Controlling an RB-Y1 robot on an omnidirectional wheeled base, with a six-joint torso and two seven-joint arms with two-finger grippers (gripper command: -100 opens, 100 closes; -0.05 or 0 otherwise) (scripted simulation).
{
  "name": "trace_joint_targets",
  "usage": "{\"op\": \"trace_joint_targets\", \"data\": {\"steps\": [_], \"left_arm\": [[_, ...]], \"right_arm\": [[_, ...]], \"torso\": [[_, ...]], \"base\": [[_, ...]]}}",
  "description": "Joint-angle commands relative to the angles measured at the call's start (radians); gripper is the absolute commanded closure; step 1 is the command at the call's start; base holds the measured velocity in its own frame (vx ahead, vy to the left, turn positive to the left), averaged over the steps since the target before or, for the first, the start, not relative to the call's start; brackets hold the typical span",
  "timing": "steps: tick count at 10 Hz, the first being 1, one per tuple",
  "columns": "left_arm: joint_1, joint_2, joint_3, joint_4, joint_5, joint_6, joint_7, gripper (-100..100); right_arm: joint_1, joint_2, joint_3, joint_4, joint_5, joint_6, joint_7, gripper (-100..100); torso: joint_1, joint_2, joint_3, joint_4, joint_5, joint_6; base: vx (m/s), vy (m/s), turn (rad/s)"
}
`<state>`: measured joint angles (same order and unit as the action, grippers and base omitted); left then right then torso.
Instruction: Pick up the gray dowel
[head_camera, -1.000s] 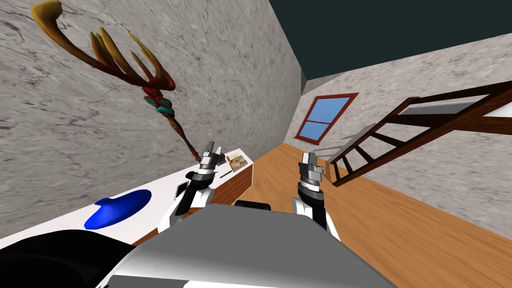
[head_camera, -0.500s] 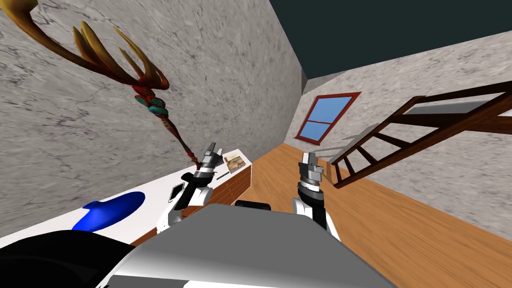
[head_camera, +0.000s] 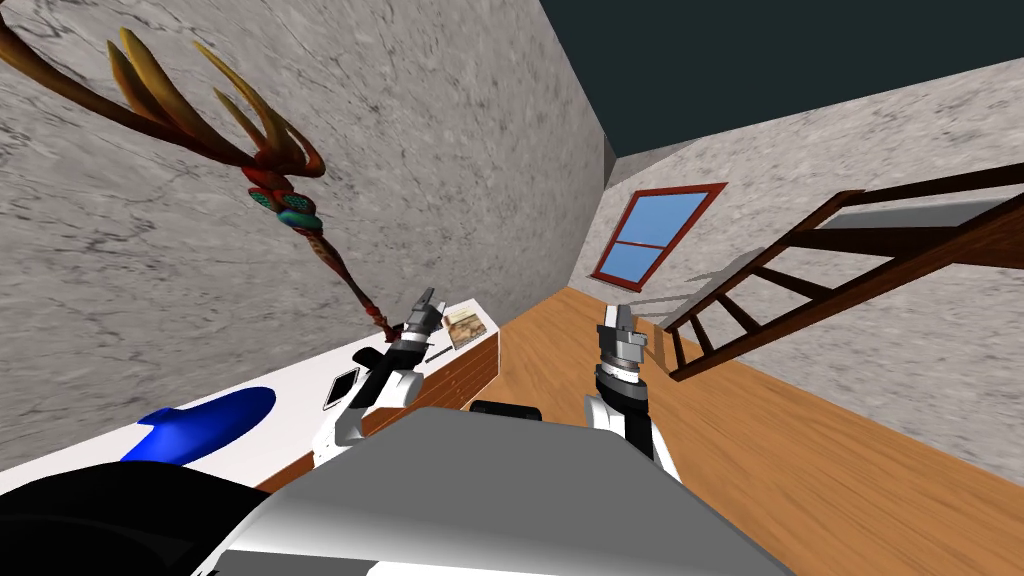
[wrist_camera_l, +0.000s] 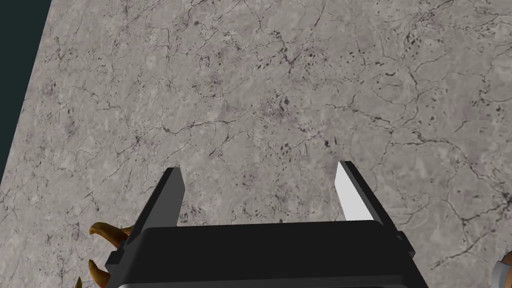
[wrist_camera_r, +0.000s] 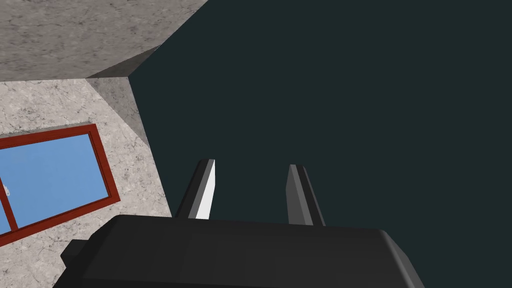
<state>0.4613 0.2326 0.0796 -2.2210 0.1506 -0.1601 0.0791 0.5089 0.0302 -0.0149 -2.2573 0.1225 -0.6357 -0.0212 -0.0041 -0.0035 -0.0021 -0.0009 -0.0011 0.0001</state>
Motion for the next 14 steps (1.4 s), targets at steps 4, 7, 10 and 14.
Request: {"op": "trace_joint_targets", "data": {"steps": [4,7,10,14], "left_arm": [[-0.023,0.027,0.022,0.036,0.049,0.134,0.035,-100],[-0.046,0.048,0.045,0.069,0.093,0.247,0.068,-100],[-0.057,0.059,0.056,0.087,0.114,0.318,0.085,-100],[-0.082,0.077,0.080,0.128,0.151,0.443,0.118,-100]], "right_arm": [[0.000,0.000,0.000,0.000,0.000,0.000,0.000,0],[0.000,0.000,0.000,0.000,0.000,0.000,0.000,0],[0.000,0.000,0.000,0.000,0.000,0.000,0.000,0],[0.000,0.000,0.000,0.000,0.000,0.000,0.000,0]], "torso": [[0.000,-0.001,0.000,0.000,0.000,0.000],[0.000,0.000,0.000,0.000,0.000,0.000],[0.001,0.000,0.000,0.000,0.000,0.000],[0.001,0.000,0.000,0.000,0.000,0.000]], "base": [[0.055,-0.067,0.015],[0.056,-0.070,0.014],[0.047,-0.050,0.011],[0.042,-0.046,0.006]]}}
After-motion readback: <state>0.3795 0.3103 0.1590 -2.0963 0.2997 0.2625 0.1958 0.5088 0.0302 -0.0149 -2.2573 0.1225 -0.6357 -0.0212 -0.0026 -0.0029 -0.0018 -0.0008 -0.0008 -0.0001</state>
